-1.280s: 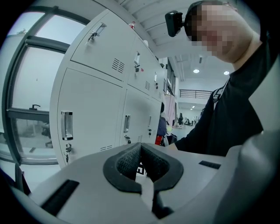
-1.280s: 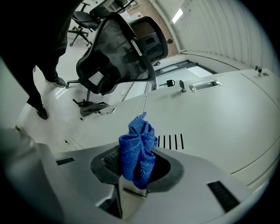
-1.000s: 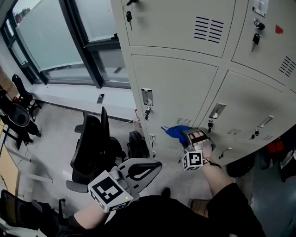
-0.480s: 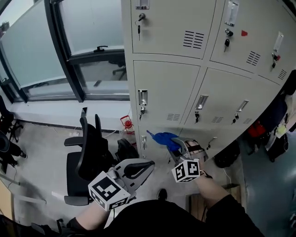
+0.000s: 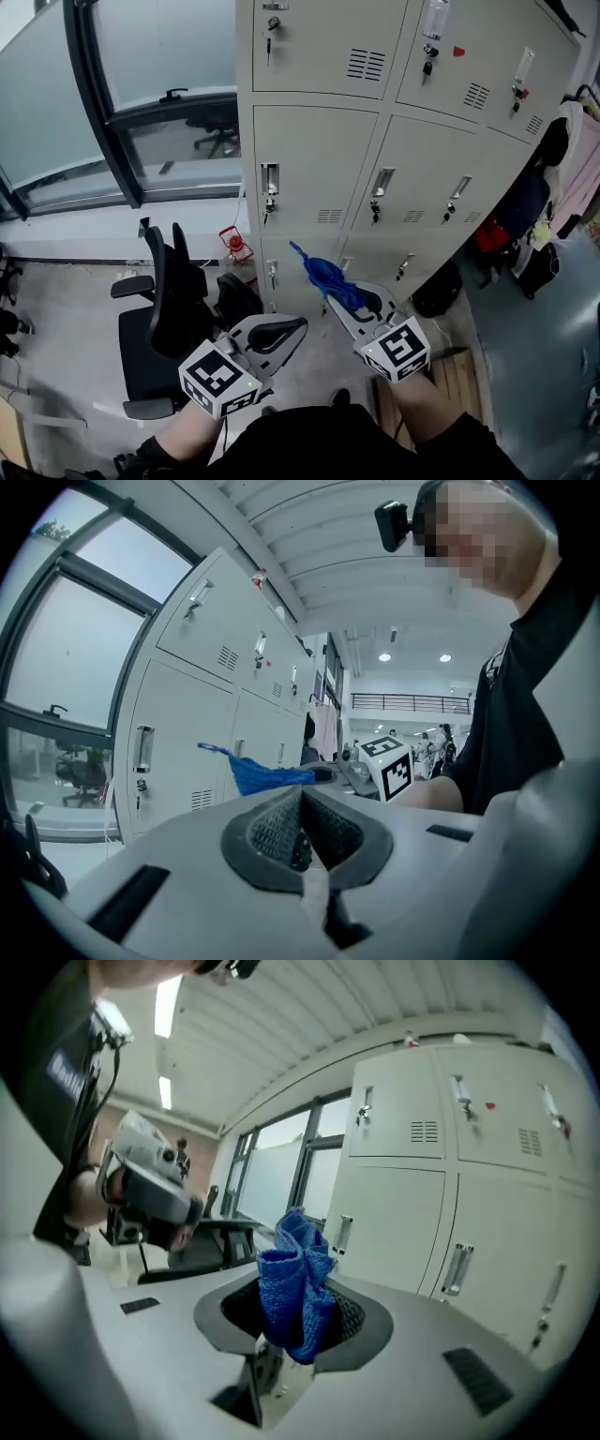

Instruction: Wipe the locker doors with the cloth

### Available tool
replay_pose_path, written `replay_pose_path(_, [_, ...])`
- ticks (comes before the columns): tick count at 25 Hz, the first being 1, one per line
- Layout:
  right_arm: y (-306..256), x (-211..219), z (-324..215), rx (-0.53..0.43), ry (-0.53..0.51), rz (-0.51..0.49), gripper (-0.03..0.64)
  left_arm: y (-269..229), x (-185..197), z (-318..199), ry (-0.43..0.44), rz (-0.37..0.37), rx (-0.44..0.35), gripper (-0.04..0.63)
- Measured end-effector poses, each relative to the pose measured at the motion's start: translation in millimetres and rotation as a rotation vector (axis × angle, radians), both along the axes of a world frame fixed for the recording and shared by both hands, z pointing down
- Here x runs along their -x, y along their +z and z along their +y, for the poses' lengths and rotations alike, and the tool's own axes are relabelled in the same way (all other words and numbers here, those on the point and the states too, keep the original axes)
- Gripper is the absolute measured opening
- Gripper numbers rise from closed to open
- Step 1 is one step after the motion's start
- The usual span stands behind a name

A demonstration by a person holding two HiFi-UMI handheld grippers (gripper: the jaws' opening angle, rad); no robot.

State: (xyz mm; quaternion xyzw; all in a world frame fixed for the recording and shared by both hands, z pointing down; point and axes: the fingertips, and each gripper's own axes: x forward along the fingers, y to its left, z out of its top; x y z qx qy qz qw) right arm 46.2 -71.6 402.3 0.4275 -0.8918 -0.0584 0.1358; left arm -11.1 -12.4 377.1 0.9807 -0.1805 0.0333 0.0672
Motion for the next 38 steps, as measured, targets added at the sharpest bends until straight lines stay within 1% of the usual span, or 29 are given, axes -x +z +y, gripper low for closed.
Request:
replay_pose_path(2, [-14,-3,8,0.021,-0.026,-0.122,0.103,-5,-7,3,-0.005,-0.006,-0.018,0.008])
replay_pose_path(3, [-19,-5,13,0.029,-0.04,-0.164,0.103,-7,-11,4,-0.01,-0.008,-0.025,0.008])
replay_pose_path(4, [-23,-7,17,0.034,-0.058,-0.189,0.103,-9,-15,5,-0.017,-0.008,-0.028,0.008])
replay_pose_path(7, [-30,-16,33,0.047,-0.123,-0.224,0.103,-15,-34,7,-0.035,-0.003,-0.026,0.008])
replay_pose_path(9, [-37,-28,39,0.059,-0.151,-0.274,0.103,-18,-49,8,-0.039,-0.007,-0.03,0.008])
replay_pose_path(11, [-43,-42,40,0.062,-0.164,-0.324,0.103,-20,-62,4,-0.044,-0.014,-0.037,0.008])
replay_pose_path(14, [-46,-63,37,0.074,-0.169,-0.372,0.103,-22,-77,0,-0.055,-0.018,-0.033,0.008])
replay_pose_path(17, [-48,-74,36,0.077,-0.181,-0.39,0.103,-21,-88,0,-0.059,-0.023,-0.03,0.008])
replay_pose_path(22, [-44,-79,39,0.096,-0.191,-0.412,0.103,-21,-98,3,-0.058,-0.035,-0.028,0.008])
replay_pose_path(29, [-47,-75,41,0.062,-0.195,-0.362,0.103,-21,-98,3,-0.055,-0.043,-0.028,0.008])
replay_pose_path(38, [-46,-66,45,0.065,-0.199,-0.364,0.103,-22,-96,8,-0.046,-0.038,-0.023,0.008])
